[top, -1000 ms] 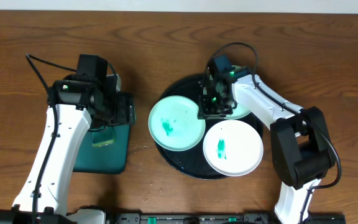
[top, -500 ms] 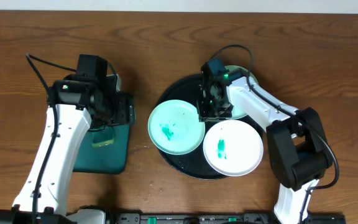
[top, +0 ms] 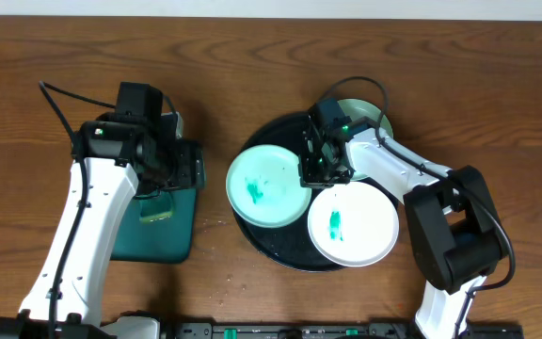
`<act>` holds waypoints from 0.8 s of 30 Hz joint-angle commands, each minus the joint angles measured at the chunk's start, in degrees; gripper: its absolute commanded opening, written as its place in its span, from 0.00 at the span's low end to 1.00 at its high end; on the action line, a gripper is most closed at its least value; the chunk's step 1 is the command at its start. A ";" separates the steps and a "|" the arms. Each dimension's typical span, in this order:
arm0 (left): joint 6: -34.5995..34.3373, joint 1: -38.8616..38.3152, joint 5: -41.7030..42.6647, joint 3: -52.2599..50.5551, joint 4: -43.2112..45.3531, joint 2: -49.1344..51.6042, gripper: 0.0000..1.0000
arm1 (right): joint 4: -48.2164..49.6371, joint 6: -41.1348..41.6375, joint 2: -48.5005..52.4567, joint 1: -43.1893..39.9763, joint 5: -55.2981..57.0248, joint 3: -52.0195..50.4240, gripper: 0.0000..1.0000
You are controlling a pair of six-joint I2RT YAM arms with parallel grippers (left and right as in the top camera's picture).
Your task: Clean dirty plates on tray and stack at the side
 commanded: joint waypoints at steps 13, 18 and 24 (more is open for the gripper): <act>-8.31 0.35 -24.57 0.48 -1.29 1.57 0.53 | -5.46 -3.87 1.64 0.17 2.47 -1.62 0.01; -8.11 1.38 -24.52 -0.11 -0.52 6.05 0.55 | -5.66 -4.90 1.64 0.17 2.43 -1.62 0.01; -7.06 3.52 -23.96 -0.17 1.25 13.31 0.51 | -6.19 -5.29 1.64 0.17 2.60 -1.62 0.01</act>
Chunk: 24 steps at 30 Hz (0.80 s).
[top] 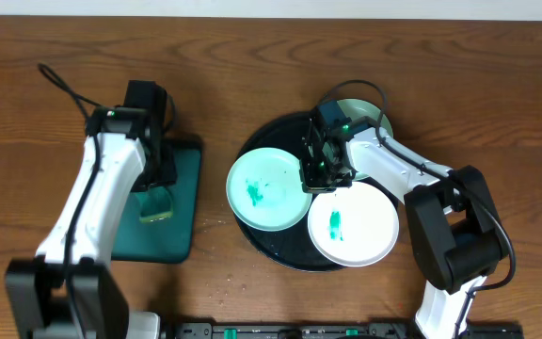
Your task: Clean dirty plates on tray and stack at the side
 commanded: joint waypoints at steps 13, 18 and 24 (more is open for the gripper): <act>9.18 11.23 14.99 -0.57 4.15 8.48 0.48 | -4.15 -1.51 1.66 -2.86 6.47 -1.77 0.01; 9.20 14.32 16.63 -2.69 5.86 8.57 0.47 | -4.20 -1.53 1.66 -3.96 6.47 -1.77 0.01; 9.18 13.79 17.66 -5.35 9.22 11.37 0.44 | -4.24 -1.51 1.66 -4.15 6.45 -1.77 0.01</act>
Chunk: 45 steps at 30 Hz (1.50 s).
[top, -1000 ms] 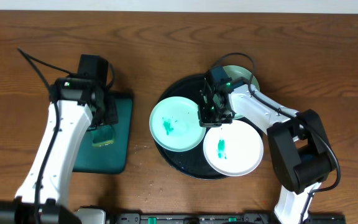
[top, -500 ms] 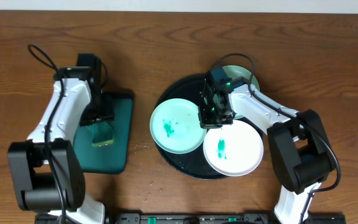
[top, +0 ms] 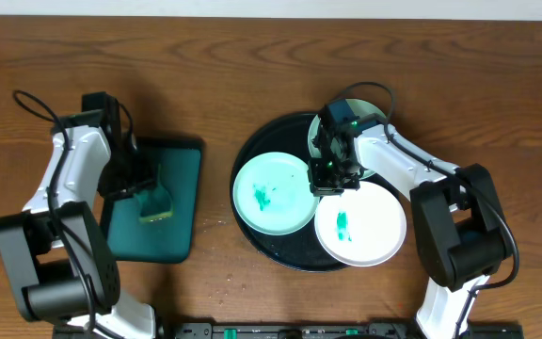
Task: Clean dirty plates on tray and stack at the side
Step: 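Grasp the green sponge in the basin with the left gripper and lift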
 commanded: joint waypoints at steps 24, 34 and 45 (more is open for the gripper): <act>-0.81 -0.44 2.89 -1.27 5.11 6.99 0.52 | -0.96 -1.20 1.66 -1.31 6.03 -1.79 0.01; -0.79 -0.39 2.75 -1.33 6.40 6.99 0.47 | -1.11 -1.29 1.66 -1.31 6.03 -1.79 0.01; -0.79 -0.39 2.78 -1.57 7.28 10.67 0.07 | -1.38 -1.29 1.66 -1.31 6.03 -1.79 0.01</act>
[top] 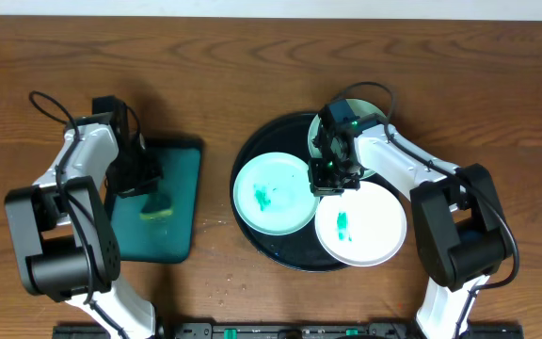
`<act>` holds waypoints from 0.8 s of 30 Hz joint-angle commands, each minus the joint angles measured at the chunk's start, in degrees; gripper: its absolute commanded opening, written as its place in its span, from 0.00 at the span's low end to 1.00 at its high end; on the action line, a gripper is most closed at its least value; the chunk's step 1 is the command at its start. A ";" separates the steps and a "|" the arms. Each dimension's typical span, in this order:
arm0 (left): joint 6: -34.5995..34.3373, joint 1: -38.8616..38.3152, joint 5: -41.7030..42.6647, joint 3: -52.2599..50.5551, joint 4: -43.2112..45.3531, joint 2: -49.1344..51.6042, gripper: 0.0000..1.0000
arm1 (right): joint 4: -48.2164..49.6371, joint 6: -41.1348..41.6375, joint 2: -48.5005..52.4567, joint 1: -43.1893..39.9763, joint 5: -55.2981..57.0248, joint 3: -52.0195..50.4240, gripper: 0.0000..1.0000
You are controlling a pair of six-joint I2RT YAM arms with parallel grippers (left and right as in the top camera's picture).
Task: Clean dirty plates on tray and stack at the side
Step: 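Grasp the green sponge in the basin with the left gripper and lift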
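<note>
A black round tray (252, 231) holds a pale green plate (271, 195) smeared with green and a white plate (360, 224) with a green smear. A third pale plate (376, 121) peeks out at the tray's back, mostly hidden by my right arm. My right gripper (330, 175) sits on the green plate's right rim, where it meets the white plate, and looks shut on it. A yellow-green sponge (156, 206) lies on a dark green mat (172, 226). My left gripper (141, 181) hovers just up-left of the sponge; its jaws are too dark to read.
The wooden table (252, 56) runs bare behind and to the right of the tray. The mat lies left of the tray with a narrow gap of wood between them. A cable loops behind each arm.
My left arm has shifted a little to the right, its gripper still over the mat's left part beside the sponge. The right gripper, the plates and the sponge have not moved.
At first my left gripper was over the mat's upper part above the sponge, then the arm stood further left at each moment, and now the gripper sits beside the sponge. My right gripper stayed at the green plate's rim; both front plates ended slightly further right.
</note>
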 commanded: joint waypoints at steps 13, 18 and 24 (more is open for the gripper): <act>0.00 -0.13 0.44 -0.22 -2.91 -10.86 0.07 | -1.90 -1.55 1.66 -1.29 6.12 -1.79 0.01; 1.46 -0.13 0.96 -0.24 -6.01 -22.25 0.07 | -1.40 -1.79 1.66 -1.29 6.14 -1.79 0.01; 2.21 -0.15 1.68 -0.24 -7.06 -29.83 0.07 | -1.22 -1.77 1.66 -1.29 6.14 -1.79 0.01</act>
